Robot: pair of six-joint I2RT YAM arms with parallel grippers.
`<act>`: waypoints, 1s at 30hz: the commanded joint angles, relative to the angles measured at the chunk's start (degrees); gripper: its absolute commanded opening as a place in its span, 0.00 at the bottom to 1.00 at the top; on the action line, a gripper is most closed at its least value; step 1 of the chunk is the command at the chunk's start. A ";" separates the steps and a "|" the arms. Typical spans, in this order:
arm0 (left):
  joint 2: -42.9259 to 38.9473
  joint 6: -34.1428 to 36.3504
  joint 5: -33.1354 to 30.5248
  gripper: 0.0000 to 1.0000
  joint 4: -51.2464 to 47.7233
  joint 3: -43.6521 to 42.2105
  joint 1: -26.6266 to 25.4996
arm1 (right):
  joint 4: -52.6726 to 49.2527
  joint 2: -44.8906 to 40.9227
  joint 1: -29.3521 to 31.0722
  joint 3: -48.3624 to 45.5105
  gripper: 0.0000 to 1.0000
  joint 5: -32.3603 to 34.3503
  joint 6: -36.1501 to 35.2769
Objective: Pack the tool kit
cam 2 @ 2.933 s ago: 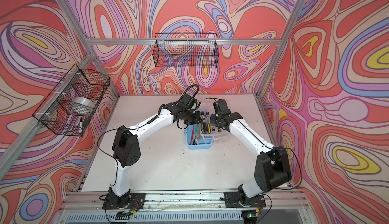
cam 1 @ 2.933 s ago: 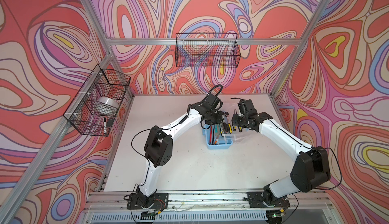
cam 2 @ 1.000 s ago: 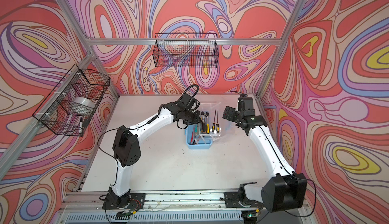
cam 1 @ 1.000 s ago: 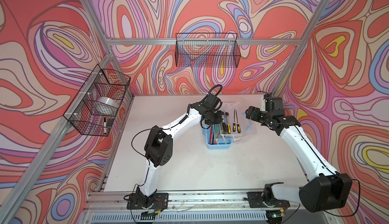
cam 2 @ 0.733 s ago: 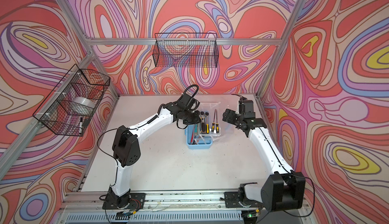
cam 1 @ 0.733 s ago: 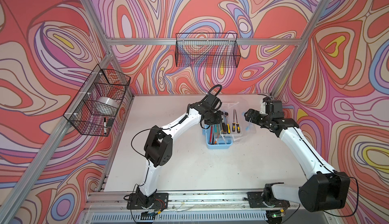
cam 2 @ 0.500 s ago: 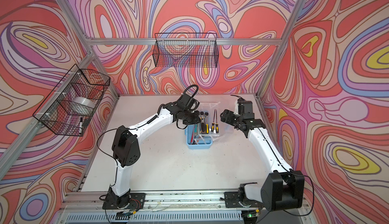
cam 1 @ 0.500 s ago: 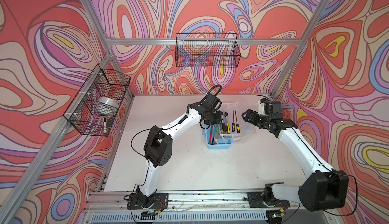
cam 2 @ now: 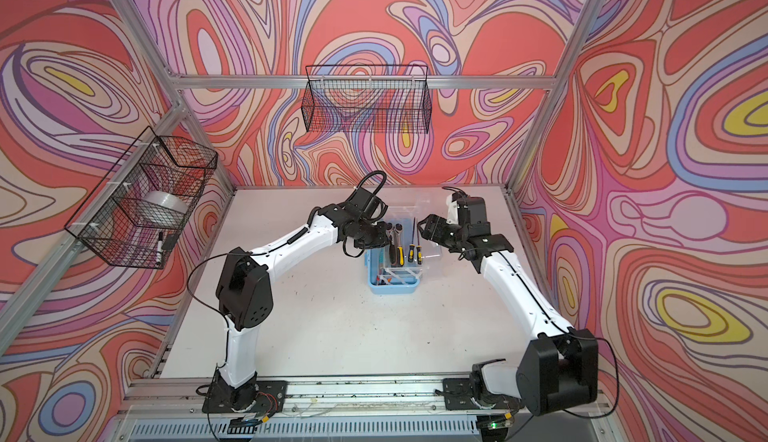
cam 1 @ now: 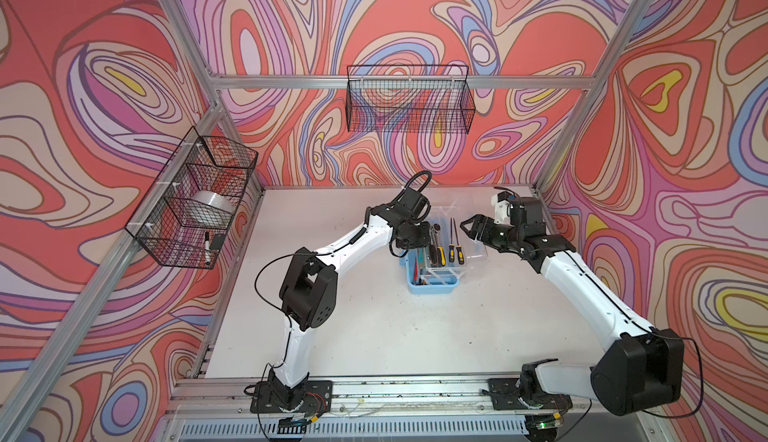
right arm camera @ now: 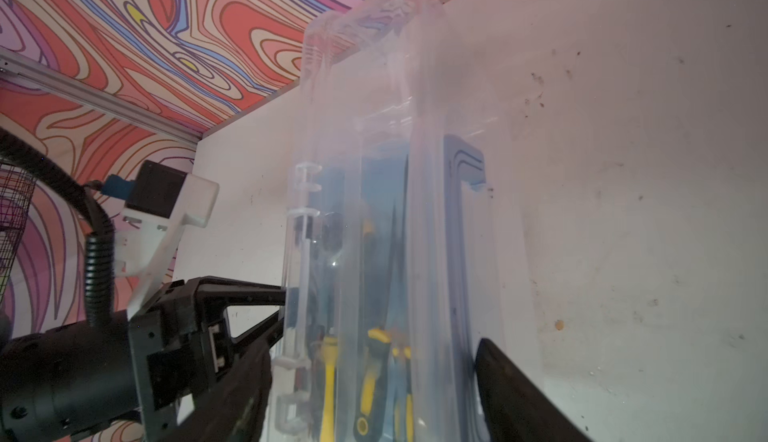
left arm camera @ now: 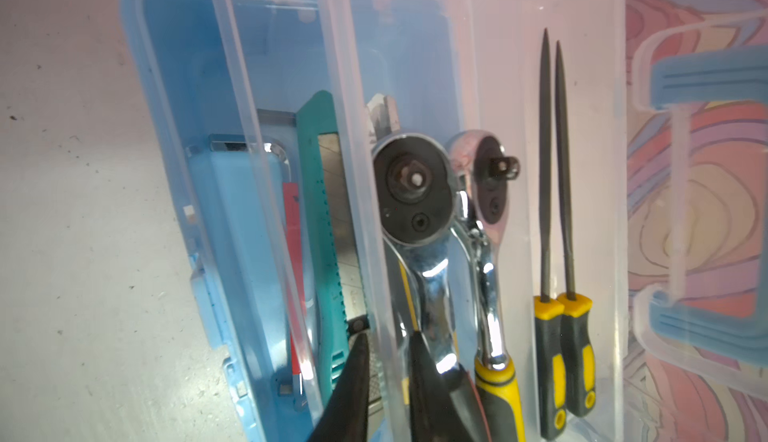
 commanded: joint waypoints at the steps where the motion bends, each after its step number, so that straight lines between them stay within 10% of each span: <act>1: -1.95 1.90 -1.92 0.31 -3.68 -2.23 0.15 | 1.45 1.95 1.66 0.88 0.79 0.16 1.01; 8: -8.51 2.66 -6.85 0.53 -5.13 -7.71 0.75 | 1.64 1.62 2.14 1.69 0.79 0.66 0.68; 30: -10.99 5.46 -3.56 0.50 -2.15 -16.93 4.40 | 3.15 4.31 3.04 -1.93 0.85 2.14 -1.39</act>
